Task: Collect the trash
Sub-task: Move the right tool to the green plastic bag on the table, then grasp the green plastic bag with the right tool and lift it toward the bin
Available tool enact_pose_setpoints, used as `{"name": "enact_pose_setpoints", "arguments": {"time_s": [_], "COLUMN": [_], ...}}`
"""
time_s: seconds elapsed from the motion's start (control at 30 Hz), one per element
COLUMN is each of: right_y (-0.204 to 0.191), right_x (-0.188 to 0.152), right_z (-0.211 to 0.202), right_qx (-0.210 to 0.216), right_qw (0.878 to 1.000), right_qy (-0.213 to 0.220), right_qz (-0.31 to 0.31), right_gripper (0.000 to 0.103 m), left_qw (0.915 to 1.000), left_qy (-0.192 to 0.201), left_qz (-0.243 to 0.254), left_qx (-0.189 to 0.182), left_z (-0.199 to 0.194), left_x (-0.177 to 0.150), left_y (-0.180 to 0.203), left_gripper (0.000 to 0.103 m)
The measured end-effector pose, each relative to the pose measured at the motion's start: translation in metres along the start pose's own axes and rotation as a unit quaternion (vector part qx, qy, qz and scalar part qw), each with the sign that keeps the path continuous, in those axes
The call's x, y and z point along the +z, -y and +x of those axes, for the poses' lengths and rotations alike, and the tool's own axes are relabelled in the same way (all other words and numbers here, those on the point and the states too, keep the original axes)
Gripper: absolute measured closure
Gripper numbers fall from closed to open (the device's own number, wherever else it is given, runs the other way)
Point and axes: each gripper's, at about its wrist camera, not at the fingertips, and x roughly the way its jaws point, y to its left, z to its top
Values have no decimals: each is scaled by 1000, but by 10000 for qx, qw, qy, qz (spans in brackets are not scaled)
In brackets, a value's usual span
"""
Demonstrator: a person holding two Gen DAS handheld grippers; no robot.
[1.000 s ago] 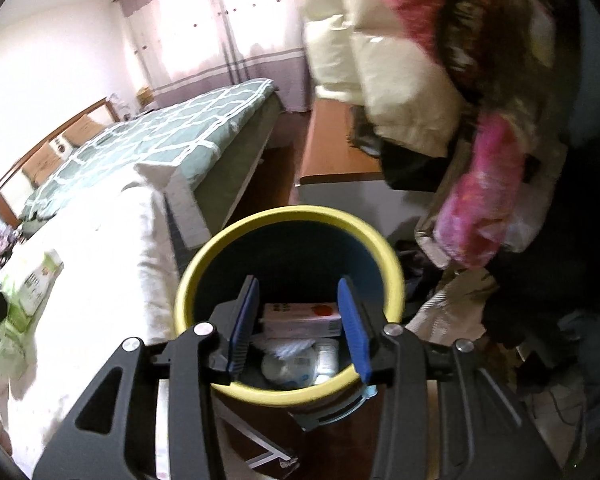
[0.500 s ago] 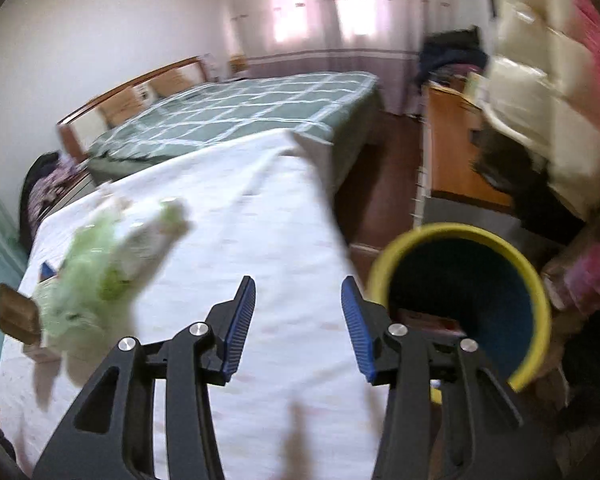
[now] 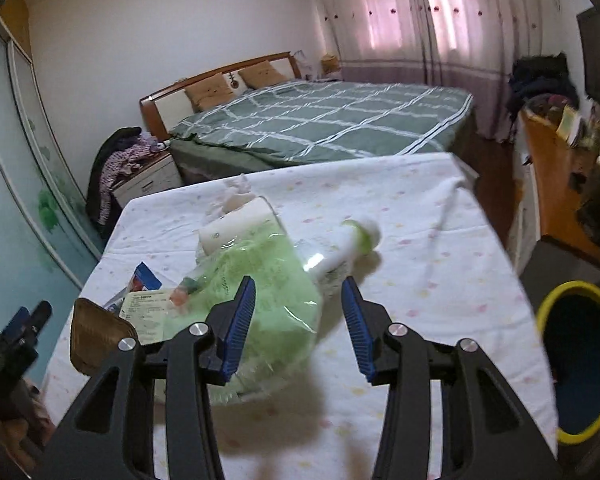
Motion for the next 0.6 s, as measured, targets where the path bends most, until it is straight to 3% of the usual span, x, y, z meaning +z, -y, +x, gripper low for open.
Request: {"name": "enact_pose_setpoints", "arguments": {"time_s": [0.1, 0.23, 0.4, 0.6], "right_y": [4, 3, -7, -16], "right_x": [-2, -8, -12, -10], "right_z": [11, 18, 13, -7], "right_qx": [141, 211, 431, 463], "right_qw": [9998, 9994, 9988, 9975], "right_qy": [-119, -262, -155, 372], "right_qz": [81, 10, -168, -383], "right_gripper": [59, 59, 87, 94], "left_qw": [9995, 9996, 9998, 9998], "left_qy": [37, 9, -77, -52], "left_qz": [252, 237, 82, 158], "left_qx": [187, 163, 133, 136], "left_z": [4, 1, 6, 5], "left_x": [-4, -2, 0, -2], "left_y": [15, 24, 21, 25], "left_gripper": [5, 5, 5, 5]}}
